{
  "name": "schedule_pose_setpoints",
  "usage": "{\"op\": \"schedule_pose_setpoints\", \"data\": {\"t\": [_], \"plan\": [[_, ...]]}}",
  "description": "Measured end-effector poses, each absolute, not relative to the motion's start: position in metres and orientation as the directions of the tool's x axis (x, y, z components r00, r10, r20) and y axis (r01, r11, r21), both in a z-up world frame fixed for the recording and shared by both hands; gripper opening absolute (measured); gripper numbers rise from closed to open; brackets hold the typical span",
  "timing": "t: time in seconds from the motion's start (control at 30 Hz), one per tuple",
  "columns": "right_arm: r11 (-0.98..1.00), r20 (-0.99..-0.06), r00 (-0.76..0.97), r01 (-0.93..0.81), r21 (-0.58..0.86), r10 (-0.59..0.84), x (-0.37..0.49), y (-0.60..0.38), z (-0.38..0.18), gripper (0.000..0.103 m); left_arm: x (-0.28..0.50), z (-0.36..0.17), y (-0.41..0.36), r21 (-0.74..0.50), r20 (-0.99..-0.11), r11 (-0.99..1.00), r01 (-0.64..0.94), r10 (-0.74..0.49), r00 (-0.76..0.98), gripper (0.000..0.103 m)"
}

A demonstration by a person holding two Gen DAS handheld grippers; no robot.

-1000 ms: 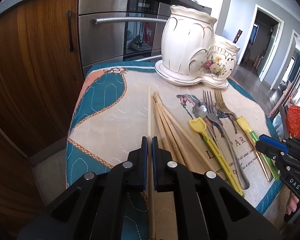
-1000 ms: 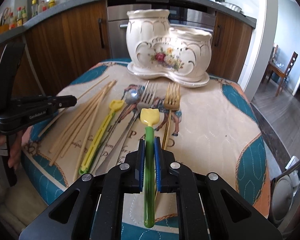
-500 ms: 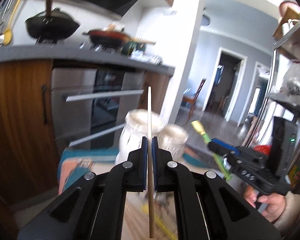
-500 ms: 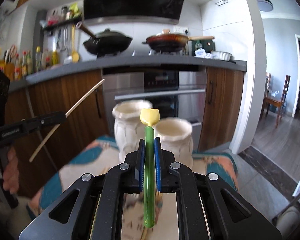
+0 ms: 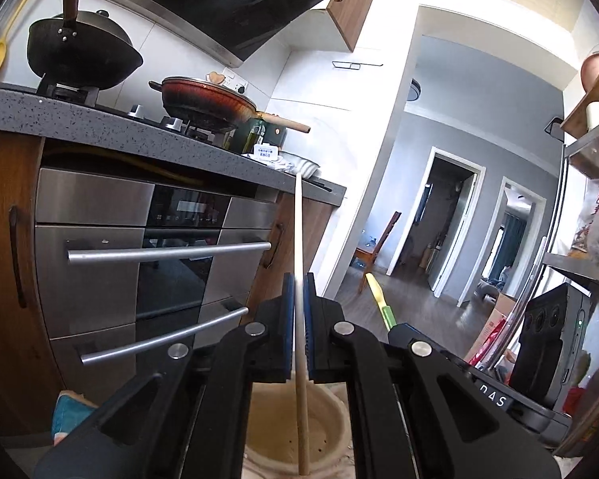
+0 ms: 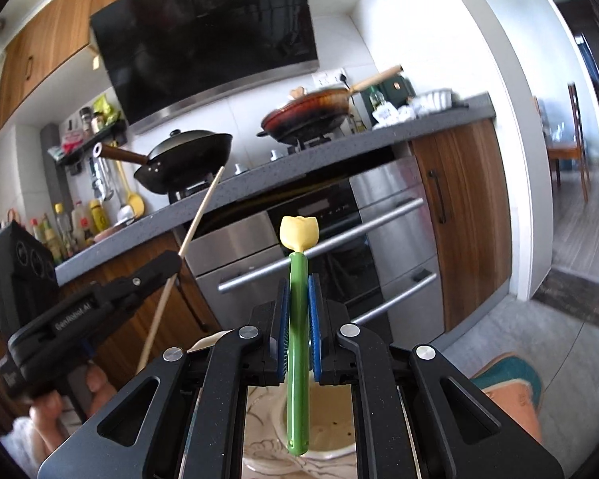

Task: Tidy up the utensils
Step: 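Lift the chopstick into the tall holder while the right tool drops the green utensil into the short holder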

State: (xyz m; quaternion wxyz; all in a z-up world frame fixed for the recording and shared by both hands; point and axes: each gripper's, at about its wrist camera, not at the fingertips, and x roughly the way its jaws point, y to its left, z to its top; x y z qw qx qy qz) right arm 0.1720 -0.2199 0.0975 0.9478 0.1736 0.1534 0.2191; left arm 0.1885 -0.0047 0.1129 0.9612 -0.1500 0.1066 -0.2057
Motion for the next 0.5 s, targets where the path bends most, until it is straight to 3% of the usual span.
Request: {"op": "schedule_pose_setpoints", "data": {"t": [0.5], "plan": [[0.901,-0.267,0.879,-0.316,0.298,0.396,0.182,-0.203,0.069,0.01,0.189,0.089,-0.024,-0.192,-0.174,0.917,0.35,-0.383,0.907,0.004]]}}
